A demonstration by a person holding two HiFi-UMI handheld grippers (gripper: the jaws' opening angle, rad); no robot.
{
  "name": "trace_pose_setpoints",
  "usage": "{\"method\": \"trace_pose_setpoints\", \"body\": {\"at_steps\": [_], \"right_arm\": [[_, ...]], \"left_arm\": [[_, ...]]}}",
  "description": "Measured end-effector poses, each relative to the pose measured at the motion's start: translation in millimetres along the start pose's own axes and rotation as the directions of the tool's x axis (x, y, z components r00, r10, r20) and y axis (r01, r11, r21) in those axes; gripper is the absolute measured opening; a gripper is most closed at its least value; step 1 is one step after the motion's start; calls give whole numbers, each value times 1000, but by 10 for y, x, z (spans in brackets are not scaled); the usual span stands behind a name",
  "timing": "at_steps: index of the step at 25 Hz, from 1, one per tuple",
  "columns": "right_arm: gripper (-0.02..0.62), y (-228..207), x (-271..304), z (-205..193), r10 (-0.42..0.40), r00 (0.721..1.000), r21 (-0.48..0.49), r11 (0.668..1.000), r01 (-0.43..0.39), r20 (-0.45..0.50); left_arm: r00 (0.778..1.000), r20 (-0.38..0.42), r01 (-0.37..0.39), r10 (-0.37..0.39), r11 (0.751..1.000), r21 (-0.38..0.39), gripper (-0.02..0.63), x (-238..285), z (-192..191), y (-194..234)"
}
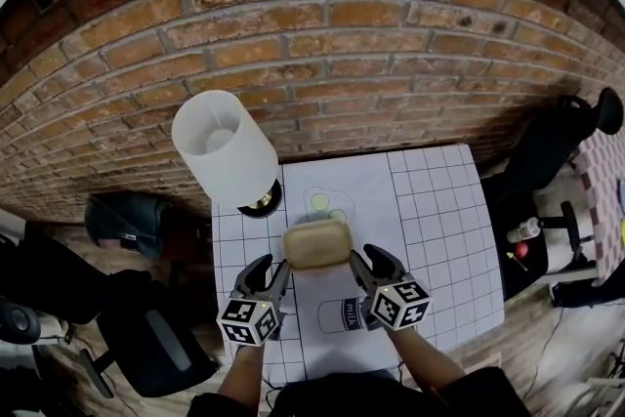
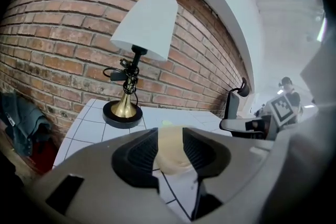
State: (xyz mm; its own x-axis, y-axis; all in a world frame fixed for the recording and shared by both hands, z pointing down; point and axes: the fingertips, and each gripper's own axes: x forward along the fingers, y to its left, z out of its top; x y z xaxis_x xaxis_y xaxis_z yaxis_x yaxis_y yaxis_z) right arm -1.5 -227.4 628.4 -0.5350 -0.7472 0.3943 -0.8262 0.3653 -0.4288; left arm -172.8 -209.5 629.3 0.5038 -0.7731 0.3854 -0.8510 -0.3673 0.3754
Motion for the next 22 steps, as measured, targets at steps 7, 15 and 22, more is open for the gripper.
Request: {"method": "trace_pose_setpoints", "body": {"at_steps": [7,15,22], "right_arm": [[160,-45,154,-126,11,999,18,1000,-10,-47],[160,-57,257,-224,9,997,12,1000,-8,-77],[160,-72,308,-263,10,996,16,1000,-8,-88]], "left_arm": [[999,-47,7,-9,999,-45,178,102,-150,43],[996,-87,21,-30,995,-94,186,202,-285,61],[992,-112,37,-50,993,-112,186,299,-374,46]]}}
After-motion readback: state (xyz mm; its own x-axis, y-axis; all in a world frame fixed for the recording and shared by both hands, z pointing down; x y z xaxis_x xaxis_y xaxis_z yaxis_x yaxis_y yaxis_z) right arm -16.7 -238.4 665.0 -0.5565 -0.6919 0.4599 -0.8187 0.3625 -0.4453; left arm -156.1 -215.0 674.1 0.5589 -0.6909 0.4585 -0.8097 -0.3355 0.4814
